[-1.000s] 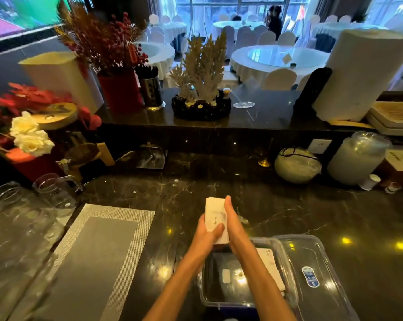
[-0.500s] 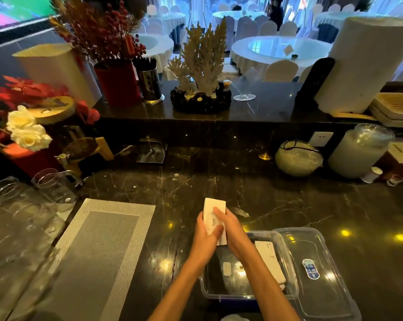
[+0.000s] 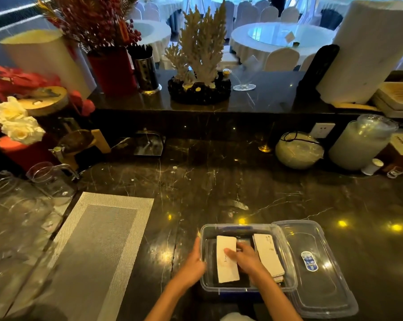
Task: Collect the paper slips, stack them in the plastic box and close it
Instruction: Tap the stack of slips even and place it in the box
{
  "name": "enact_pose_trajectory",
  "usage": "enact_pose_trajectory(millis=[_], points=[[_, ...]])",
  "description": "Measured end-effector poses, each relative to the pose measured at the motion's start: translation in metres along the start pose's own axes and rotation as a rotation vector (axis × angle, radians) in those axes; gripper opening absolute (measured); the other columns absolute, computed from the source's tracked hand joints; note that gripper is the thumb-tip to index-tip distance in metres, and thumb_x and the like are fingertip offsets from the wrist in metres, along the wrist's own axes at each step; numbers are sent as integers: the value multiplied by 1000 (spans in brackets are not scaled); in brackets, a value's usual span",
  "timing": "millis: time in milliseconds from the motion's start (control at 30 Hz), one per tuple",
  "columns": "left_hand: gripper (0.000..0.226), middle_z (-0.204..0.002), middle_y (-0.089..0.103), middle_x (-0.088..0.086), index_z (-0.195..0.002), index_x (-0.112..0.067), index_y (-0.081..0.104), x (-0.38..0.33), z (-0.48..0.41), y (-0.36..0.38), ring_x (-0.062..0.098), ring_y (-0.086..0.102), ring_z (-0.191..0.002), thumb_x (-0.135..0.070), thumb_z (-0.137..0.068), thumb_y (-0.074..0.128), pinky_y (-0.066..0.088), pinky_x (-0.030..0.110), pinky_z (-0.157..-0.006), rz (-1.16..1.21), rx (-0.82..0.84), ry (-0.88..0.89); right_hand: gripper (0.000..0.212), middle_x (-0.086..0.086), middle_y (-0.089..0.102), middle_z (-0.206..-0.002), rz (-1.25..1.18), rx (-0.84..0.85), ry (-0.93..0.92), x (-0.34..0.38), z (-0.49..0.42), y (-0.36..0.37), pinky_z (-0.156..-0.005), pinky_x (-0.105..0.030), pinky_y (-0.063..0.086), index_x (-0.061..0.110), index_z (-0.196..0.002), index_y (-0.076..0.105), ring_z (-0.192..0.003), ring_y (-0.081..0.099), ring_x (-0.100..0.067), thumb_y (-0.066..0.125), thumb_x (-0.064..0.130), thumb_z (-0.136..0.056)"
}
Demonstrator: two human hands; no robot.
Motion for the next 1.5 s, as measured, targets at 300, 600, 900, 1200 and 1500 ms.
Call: enact_pose_trajectory(millis=[300, 600, 900, 1200, 1500], points=[[96, -146, 33, -8, -153, -38, -8, -1, 6, 2, -4, 40, -118, -4, -82, 47, 48, 4, -81, -11, 85, 6, 33, -7, 67, -124, 146, -113, -62, 2, -9, 36, -92, -34, 51, 16, -126, 59, -115, 63, -23, 62, 19, -94], [104, -143, 18, -18, -151, -34, -19, -5, 8, 6, -10, 20, -127, -21, -84, 59, 21, 19, -105, -35, 86, 25, 40, -8, 61, -130, 293, -211, -39, -3, -4, 37, -101, -40, 50, 15, -130, 56, -120, 59, -24, 62, 30, -93], [97, -163, 5, 10, -148, -25, -30, 0, 9, 6, 24, 20, -147, -6, -94, 49, 27, 28, -111, -141, 7, -64, 29, -13, 69, -120, 423, -114, -51, 5, -13, 50, -86, -31, 49, 7, -122, 64, -109, 65, -27, 52, 19, -98], [101, -164, -6, 8, -143, -31, -38, 8, 5, 4, 28, 23, -146, -19, -98, 52, 37, 28, -105, -121, 60, -57, 18, -15, 65, -114, 261, -102, 143, 5, -15, 45, -96, -37, 53, 9, -112, 59, -109, 63, -28, 47, 15, -100], [104, -162, -11, 13, -142, -36, -37, 14, -1, 4, 35, 6, -150, -33, -95, 56, 14, 51, -120, -31, 54, -22, 25, -17, 63, -117, 324, 101, 94, 5, 14, 52, -102, -46, 51, 6, -115, 61, -111, 61, -30, 53, 16, -95]])
Point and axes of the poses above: each hand's wrist, its own z-axis away from the middle knuckle, its own y-axis out of the palm, x = y × z, the point moved 6 cm from there along -z, towards the middle knuckle
